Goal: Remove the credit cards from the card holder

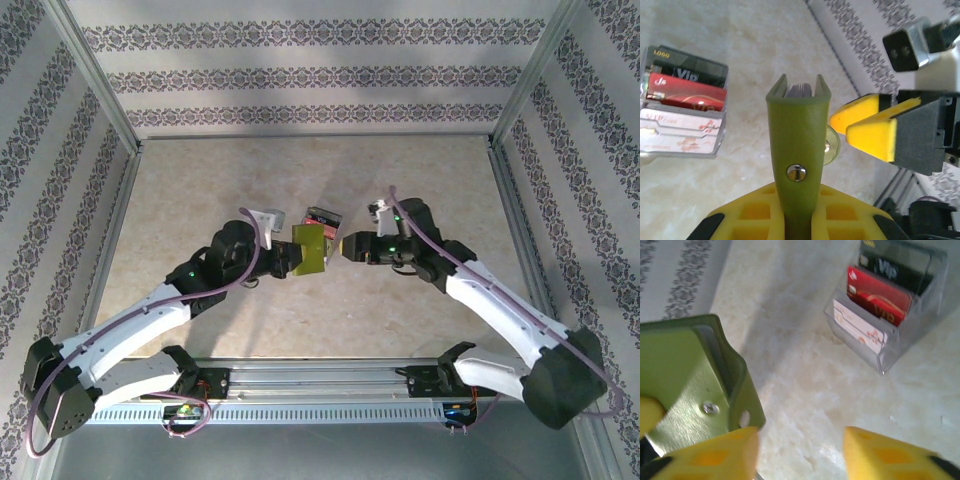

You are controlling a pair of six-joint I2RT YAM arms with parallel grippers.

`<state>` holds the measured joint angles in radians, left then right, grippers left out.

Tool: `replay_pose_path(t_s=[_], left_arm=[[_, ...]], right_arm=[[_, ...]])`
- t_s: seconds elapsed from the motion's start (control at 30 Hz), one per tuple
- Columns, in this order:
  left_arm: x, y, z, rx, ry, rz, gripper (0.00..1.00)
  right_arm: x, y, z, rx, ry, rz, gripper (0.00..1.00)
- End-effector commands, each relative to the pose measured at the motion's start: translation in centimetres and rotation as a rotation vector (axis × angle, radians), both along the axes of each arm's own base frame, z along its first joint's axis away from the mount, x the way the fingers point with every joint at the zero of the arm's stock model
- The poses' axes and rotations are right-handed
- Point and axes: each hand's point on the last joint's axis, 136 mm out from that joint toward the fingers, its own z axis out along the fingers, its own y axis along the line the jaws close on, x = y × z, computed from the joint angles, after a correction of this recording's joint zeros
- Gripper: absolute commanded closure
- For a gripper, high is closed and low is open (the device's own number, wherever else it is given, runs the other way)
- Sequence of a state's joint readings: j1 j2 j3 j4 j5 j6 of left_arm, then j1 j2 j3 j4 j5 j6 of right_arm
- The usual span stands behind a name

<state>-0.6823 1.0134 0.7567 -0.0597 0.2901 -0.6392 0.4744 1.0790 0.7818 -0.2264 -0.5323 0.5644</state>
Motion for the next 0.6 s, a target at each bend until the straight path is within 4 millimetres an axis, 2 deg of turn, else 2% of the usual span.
replay_pose_path(t_s=[0.0, 0.1, 0.17, 0.27, 0.4, 0.57], left_arm=[[-0.4, -0.4, 4.0, -0.173, -0.077, -0.058, 1.0], [-0.6, -0.2, 5.2, -0.233, -0.094, -0.09, 1.0], [-0.9, -0.4, 5.6, -0.239, -0.106, -0.111, 1.0], [-1.2, -0.7, 6.0, -0.248, -0.11, -0.142, 1.0], [-1.3, -0.9, 5.9, -0.259, -0.105, -0.154, 1.0], [-1.3, -0.9, 5.5, -0.27, -0.091, -0.147, 1.0]], right_arm=[[-1.8, 0.8, 4.1, 0.162, -0.171, 0.124, 0.29], [-2.4, 0.8, 5.7, 0.256, -0.246, 0.123, 0.21], [-2.7, 1.1, 6.4, 0.292, -0.263, 0.133, 0.21], [-2.9, 2.1, 6.5, 0.253, -0.28, 0.139, 0.22], [-2.6, 3.6, 6.7, 0.216, -0.291, 0.158, 0.26], [-1.5, 4.0, 6.4, 0.195, -0.283, 0.142, 0.35]])
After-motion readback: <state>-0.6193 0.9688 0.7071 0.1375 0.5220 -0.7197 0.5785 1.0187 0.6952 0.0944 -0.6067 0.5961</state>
